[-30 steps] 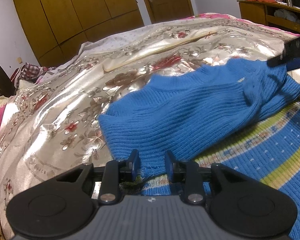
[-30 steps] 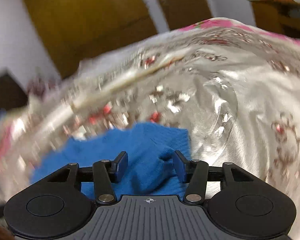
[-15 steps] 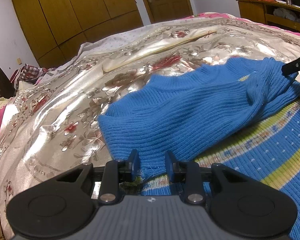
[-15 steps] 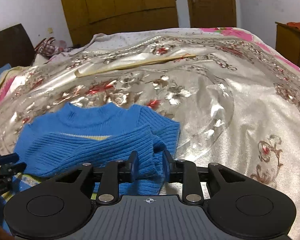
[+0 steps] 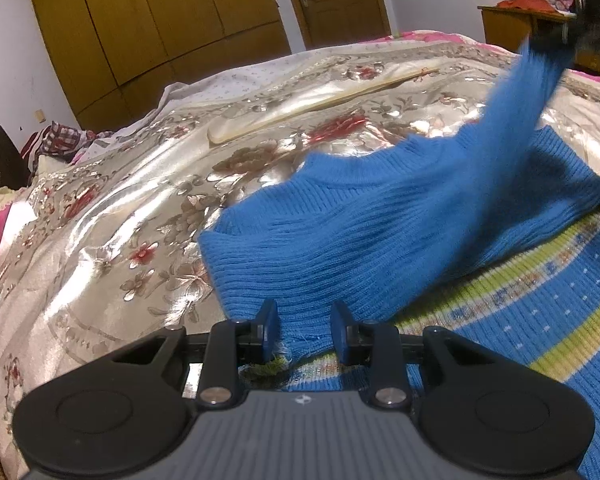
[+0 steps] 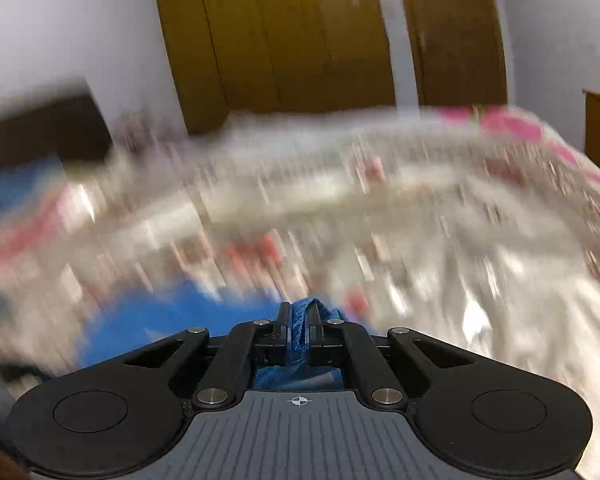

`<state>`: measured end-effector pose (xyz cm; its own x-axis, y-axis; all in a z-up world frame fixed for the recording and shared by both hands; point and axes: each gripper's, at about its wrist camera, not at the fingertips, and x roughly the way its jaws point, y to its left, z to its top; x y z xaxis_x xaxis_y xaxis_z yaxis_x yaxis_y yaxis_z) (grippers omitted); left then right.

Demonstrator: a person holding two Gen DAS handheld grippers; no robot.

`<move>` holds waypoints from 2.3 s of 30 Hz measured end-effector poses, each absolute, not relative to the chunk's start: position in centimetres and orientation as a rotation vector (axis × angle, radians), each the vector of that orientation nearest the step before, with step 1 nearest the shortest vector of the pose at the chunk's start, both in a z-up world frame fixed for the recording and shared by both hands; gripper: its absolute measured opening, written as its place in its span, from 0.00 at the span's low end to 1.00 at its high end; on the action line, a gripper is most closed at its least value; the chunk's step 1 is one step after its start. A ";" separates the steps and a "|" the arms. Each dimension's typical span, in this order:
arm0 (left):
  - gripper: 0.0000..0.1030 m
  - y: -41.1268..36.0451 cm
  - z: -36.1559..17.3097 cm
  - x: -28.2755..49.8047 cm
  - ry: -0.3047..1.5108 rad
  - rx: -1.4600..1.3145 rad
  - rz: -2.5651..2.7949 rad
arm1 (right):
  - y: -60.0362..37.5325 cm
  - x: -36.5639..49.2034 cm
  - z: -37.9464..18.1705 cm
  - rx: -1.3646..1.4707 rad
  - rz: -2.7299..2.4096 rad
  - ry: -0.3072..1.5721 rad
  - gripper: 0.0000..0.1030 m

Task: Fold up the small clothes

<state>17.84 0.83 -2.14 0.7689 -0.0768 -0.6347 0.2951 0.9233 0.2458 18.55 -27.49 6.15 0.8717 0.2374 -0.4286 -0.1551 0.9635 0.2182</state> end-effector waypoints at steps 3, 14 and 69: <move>0.35 0.9 -2.3 17.8 0.665 0.339 -0.207 | -28.3 16.8 5.5 0.197 0.185 0.425 0.04; 0.36 1.2 -1.7 16.9 0.660 0.371 -0.203 | -29.5 16.0 -0.4 0.143 0.066 0.635 0.16; 0.46 2.5 -1.2 22.0 0.595 0.451 -0.154 | -17.5 21.5 -0.8 -0.205 0.373 0.682 0.35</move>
<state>22.03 2.45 -1.25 0.8200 -0.0117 -0.5723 0.2671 0.8920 0.3646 21.45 -17.51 -0.78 0.7134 0.2680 -0.6475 -0.4007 0.9140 -0.0631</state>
